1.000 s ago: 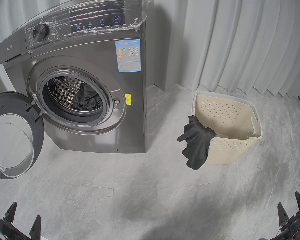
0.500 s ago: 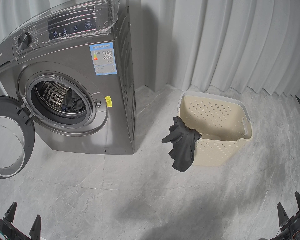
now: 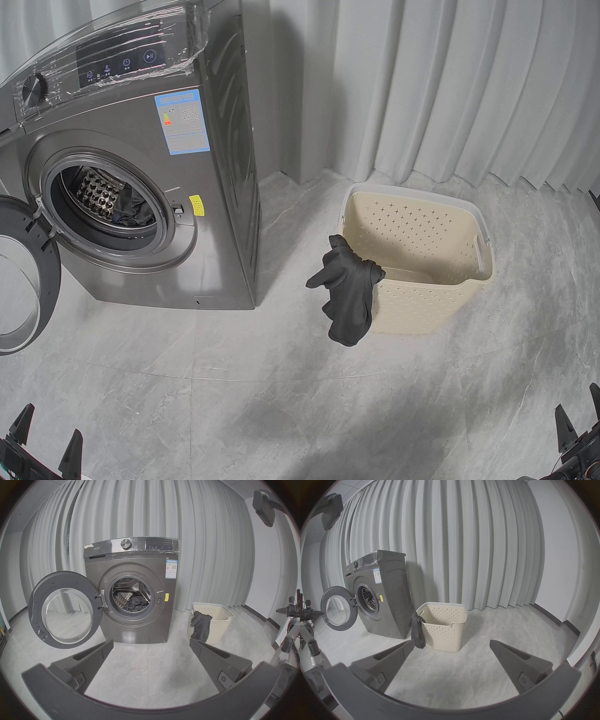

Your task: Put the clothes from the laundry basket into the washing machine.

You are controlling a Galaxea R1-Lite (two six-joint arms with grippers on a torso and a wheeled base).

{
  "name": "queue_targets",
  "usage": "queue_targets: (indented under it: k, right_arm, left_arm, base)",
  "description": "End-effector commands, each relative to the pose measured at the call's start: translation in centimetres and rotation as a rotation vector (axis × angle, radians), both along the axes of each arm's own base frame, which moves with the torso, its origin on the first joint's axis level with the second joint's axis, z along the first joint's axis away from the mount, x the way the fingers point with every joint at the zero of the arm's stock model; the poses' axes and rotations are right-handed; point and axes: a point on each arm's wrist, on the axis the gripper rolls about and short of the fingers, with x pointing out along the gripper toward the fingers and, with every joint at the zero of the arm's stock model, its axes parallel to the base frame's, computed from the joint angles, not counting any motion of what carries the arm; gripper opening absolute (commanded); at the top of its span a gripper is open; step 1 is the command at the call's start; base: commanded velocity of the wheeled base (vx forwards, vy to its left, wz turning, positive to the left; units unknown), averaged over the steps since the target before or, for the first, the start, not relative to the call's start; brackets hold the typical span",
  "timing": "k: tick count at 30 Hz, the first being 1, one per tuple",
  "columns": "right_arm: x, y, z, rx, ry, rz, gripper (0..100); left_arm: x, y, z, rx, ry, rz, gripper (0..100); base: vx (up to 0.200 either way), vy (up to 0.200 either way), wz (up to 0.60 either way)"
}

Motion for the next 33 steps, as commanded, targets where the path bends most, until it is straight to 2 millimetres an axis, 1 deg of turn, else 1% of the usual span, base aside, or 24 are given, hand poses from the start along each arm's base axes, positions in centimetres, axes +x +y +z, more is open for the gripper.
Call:
queue_targets:
  k: [1,4,19,21,22,23,25,26,27,28,30,31,33]
  right_arm:
    - [0.1,0.0,-0.5,-0.002,0.011,0.001,100]
    - [0.1,0.0,-0.5,-0.002,0.011,-0.001,100]
    - [0.1,0.0,-0.4,0.009,0.005,0.016,100]
    - [0.1,0.0,-0.4,0.009,0.001,0.018,100]
    - [0.1,0.1,-0.2,0.009,-0.015,0.022,100]
    - [-0.1,0.1,0.6,0.01,-0.061,0.024,100]
    - [-1.0,0.1,3.3,0.013,-0.174,0.043,100]
    - [-1.3,0.1,4.5,0.011,-0.203,0.056,100]
    - [-1.5,0.1,5.1,0.01,-0.211,0.062,100]
    - [-1.2,0.2,5.7,0.01,-0.183,0.071,100]
    - [0.2,0.2,6.0,0.014,-0.06,0.104,100]
    - [0.3,0.2,6.0,0.013,-0.048,0.11,100]
    - [2.8,0.4,6.2,0.028,0.125,0.19,100]
  left_arm:
    - [0.1,0.0,-0.5,-0.001,0.011,0.0,100]
    - [0.1,0.0,-0.5,-0.001,0.011,0.0,100]
    - [0.1,0.0,-0.5,-0.001,0.011,0.0,100]
    - [0.1,0.0,-0.5,-0.002,0.011,0.0,100]
    - [0.1,0.0,-0.5,-0.002,0.011,0.0,100]
    - [0.1,0.0,-0.5,-0.002,0.011,0.0,100]
    - [0.1,0.0,-0.5,-0.002,0.009,0.0,100]
    - [0.1,0.0,-0.5,-0.002,0.011,-0.002,100]
    - [0.1,0.0,-0.5,-0.001,0.011,-0.002,100]
    - [0.1,0.0,-0.5,-0.002,0.011,-0.002,100]
    - [0.1,0.0,-0.5,-0.002,0.011,0.0,100]
    - [0.1,0.0,-0.5,-0.002,0.011,0.0,100]
    - [0.1,0.0,-0.5,-0.002,0.011,-0.002,100]
  base:
    - [0.0,0.0,0.0]
    - [0.0,0.0,0.0]
    - [0.2,0.0,0.0]
    - [0.0,0.0,0.0]
    - [0.0,0.0,0.0]
    - [0.0,0.0,0.0]
    - [0.0,0.0,0.0]
    - [0.0,0.0,0.0]
    - [0.0,0.0,0.0]
    - [0.0,0.0,0.0]
    - [0.0,0.0,0.0]
    - [0.0,0.0,0.0]
    - [0.0,0.0,0.0]
